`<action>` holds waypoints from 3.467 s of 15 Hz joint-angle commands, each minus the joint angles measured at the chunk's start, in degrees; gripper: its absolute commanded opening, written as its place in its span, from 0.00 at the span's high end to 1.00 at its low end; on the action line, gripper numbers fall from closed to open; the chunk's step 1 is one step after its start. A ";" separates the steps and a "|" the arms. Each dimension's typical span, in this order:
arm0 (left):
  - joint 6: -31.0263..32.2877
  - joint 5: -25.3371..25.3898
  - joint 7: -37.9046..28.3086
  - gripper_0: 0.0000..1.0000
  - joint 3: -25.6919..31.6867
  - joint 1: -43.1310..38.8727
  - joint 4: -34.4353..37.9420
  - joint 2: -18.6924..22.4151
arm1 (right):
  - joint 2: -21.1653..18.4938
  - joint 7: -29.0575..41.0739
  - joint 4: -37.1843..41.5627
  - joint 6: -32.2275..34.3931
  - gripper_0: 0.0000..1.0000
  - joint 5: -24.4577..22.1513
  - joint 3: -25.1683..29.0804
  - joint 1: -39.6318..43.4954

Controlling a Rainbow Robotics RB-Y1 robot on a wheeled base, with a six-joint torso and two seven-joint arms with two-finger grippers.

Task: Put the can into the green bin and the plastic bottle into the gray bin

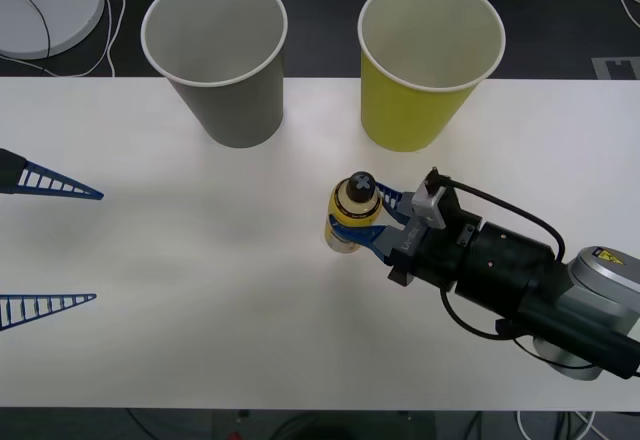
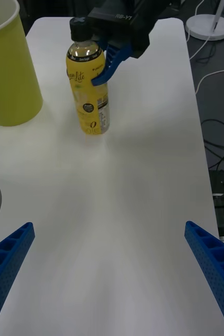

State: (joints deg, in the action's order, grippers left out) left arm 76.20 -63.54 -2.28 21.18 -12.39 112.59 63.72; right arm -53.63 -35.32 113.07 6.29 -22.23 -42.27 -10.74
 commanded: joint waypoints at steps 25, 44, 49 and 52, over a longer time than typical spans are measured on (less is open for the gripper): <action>0.00 0.00 0.00 0.00 0.00 0.00 0.00 0.00 | -4.91 -6.34 36.93 -70.18 1.00 32.60 3.07 -11.32; 0.00 0.00 0.00 0.00 0.00 0.00 0.00 0.00 | 9.51 -11.79 22.36 -72.29 1.00 58.70 5.09 -40.15; 0.00 0.00 0.00 0.00 0.00 0.00 0.00 0.00 | 14.43 -12.58 12.96 -77.21 1.00 62.57 5.09 -48.68; 0.00 0.00 0.00 0.00 0.00 0.00 0.00 0.00 | 16.28 -12.58 7.42 -79.94 1.00 65.64 5.09 -53.42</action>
State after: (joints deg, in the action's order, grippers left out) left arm 76.20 -63.54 -2.28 21.18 -12.39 112.59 63.72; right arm -37.84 -47.90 121.70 -72.49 42.79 -37.17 -62.94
